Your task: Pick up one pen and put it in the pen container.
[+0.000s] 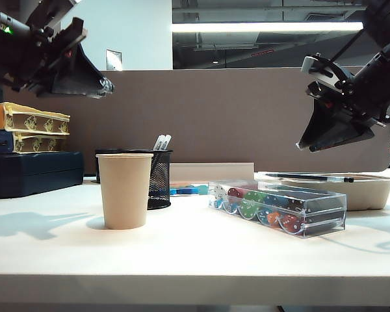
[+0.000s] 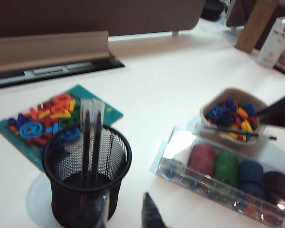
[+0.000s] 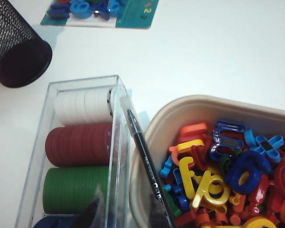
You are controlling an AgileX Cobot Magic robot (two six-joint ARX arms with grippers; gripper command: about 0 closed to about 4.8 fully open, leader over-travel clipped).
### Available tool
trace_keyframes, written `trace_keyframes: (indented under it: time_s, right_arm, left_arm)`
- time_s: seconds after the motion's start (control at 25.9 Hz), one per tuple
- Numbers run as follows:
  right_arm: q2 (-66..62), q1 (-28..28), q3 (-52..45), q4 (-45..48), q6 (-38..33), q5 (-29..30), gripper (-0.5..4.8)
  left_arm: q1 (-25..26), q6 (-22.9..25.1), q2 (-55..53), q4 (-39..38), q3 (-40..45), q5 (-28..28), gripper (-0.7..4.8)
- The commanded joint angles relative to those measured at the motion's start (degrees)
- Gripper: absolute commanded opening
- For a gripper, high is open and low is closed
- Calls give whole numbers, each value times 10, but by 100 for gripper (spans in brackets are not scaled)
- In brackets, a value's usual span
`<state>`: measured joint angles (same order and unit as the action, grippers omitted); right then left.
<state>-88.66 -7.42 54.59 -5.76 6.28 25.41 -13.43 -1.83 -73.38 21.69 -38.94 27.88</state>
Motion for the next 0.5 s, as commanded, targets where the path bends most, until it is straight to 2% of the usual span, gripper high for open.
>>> trace_keyframes:
  time_s: [0.04, 0.12, 0.5]
  right_arm:
    - [-3, -2, 8, -16, 7, 2, 129]
    - [-4, -2, 8, -17, 10, 1, 146]
    - [-33, -2, 30, -32, 15, 0, 148]
  left_arm:
    - [0, -6, 0, 2, -11, 3, 89]
    - [-1, -6, -3, 1, -13, 5, 89]
    - [-10, -18, -28, 3, -17, 9, 89]
